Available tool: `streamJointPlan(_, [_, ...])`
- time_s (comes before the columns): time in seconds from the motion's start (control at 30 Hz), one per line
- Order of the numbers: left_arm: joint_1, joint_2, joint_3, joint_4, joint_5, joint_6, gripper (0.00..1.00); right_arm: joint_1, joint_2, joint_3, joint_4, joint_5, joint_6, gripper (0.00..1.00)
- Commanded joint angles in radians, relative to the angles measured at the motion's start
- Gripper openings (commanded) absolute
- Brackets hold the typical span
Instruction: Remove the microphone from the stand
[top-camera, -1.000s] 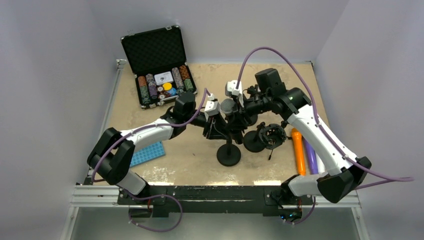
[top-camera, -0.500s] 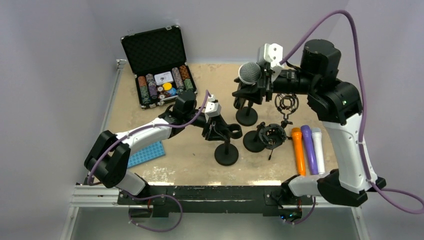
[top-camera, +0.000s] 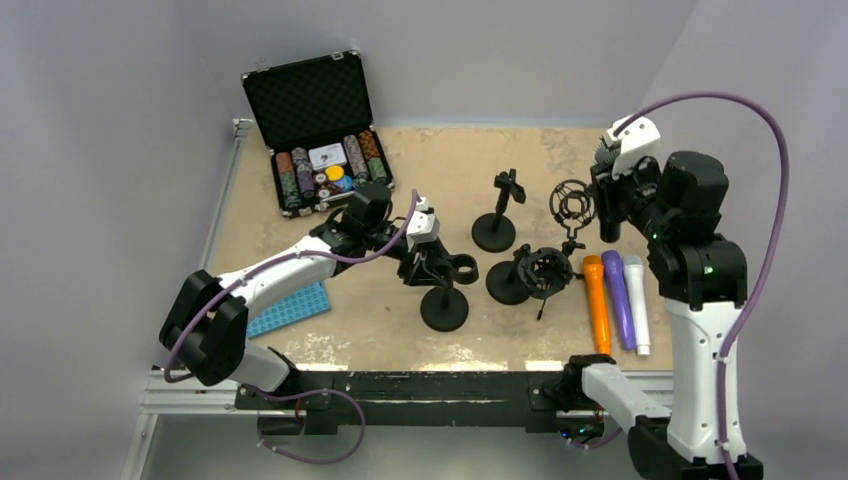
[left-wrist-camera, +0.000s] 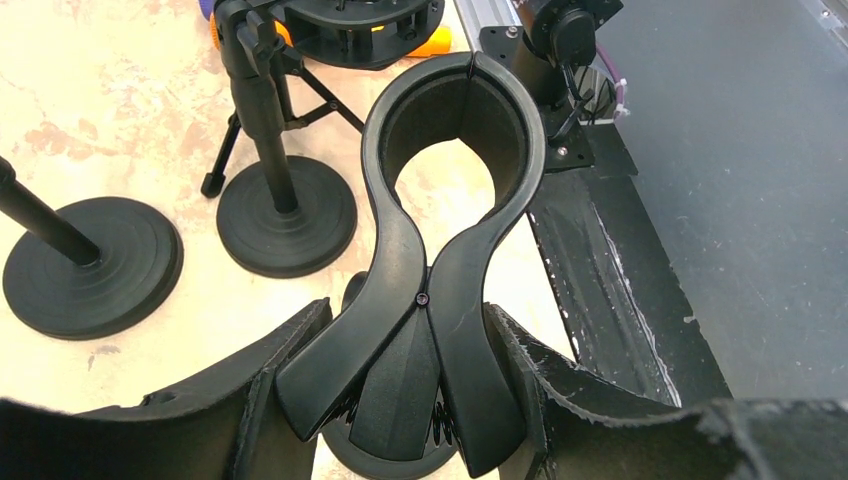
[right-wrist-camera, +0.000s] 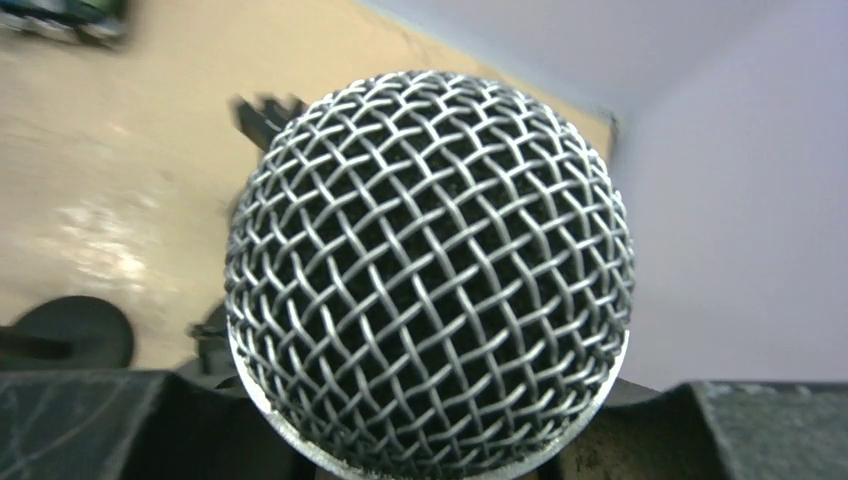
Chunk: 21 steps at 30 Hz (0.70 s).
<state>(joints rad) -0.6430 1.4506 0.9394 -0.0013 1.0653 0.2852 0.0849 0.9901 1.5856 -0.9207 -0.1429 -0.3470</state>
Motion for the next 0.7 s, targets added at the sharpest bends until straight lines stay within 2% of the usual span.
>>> streamJointPlan(0.0, [0.006,-0.014,0.024,-0.089,-0.059,0.023,0.31,-0.125,-0.052,-0.152,0.012,0.209,0.035,0.0])
streamJointPlan(0.13, [0.006,-0.029,0.027,-0.096,-0.102,0.021,0.6,-0.291,-0.069,-0.283,0.006,0.158,0.039,0.0])
streamJointPlan(0.17, [0.006,-0.033,0.035,-0.104,-0.112,0.02,0.87,-0.327,-0.068,-0.307,0.005,0.147,0.027,0.0])
streamJointPlan(0.2, [0.006,-0.036,0.045,-0.12,-0.119,0.023,0.98,-0.356,-0.059,-0.332,0.005,0.146,0.012,0.0])
streamJointPlan(0.33, [0.009,-0.054,0.069,-0.166,-0.131,0.03,1.0,-0.448,-0.019,-0.429,0.012,0.125,-0.091,0.0])
streamJointPlan(0.5, [0.01,-0.086,0.094,-0.236,-0.142,0.007,1.0,-0.526,0.04,-0.561,0.128,0.173,-0.192,0.0])
streamJointPlan(0.67, [0.011,-0.131,0.117,-0.288,-0.166,-0.036,1.0,-0.577,0.163,-0.577,0.225,0.232,-0.209,0.0])
